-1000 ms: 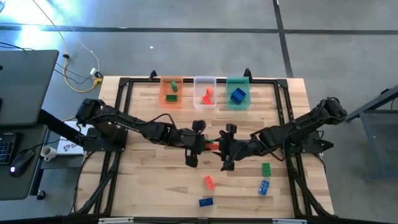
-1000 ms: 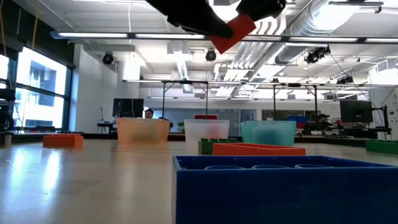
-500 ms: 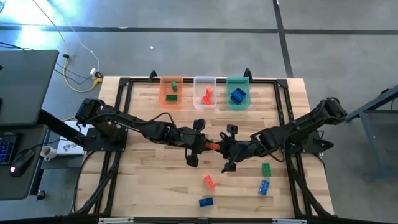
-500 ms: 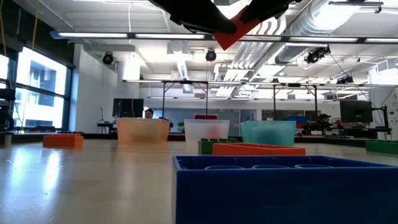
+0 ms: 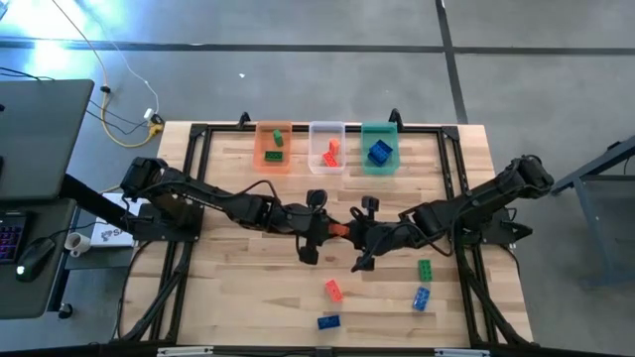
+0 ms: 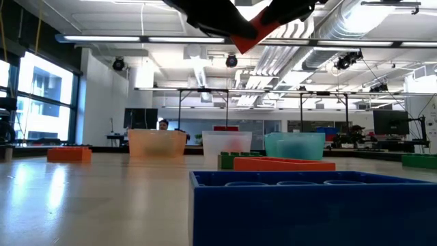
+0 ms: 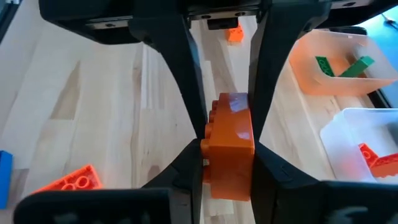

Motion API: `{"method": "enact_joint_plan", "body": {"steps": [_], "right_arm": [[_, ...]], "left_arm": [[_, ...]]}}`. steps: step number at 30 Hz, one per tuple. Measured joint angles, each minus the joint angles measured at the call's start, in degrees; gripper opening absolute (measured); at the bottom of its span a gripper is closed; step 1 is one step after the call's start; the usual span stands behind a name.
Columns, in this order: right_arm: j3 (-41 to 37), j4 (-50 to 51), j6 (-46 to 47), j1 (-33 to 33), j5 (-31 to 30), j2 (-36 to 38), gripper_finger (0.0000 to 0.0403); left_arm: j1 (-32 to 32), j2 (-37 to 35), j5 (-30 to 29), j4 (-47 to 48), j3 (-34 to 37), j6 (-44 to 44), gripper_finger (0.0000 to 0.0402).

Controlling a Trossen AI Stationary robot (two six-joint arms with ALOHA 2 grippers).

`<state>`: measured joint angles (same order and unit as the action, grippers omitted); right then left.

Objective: Sort & place blocks by color
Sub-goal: Put the orange game piece into the transparent bin

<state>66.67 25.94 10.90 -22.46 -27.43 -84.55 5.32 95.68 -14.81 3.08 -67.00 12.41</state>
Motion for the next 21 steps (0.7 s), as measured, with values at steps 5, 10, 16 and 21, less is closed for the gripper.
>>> {"method": "enact_joint_plan", "body": {"steps": [5,10,16,21], "right_arm": [[0.0,-0.2,-0.2,0.0,-1.5,0.0,0.0069],[0.0,0.0,1.5,1.1,-1.5,0.0,0.0069],[0.0,0.9,3.6,3.1,-1.6,0.0,0.0069],[0.0,1.1,3.6,5.2,-1.5,0.0,0.0069]], "left_arm": [[-0.1,0.0,-0.1,0.4,0.0,-0.1,0.0150],[0.0,0.0,-2.7,0.5,0.0,-0.2,0.0185],[-0.1,0.0,-11.6,5.4,0.0,1.5,0.0199],[-0.2,0.0,-16.3,11.7,0.0,-0.5,0.0197]]}}
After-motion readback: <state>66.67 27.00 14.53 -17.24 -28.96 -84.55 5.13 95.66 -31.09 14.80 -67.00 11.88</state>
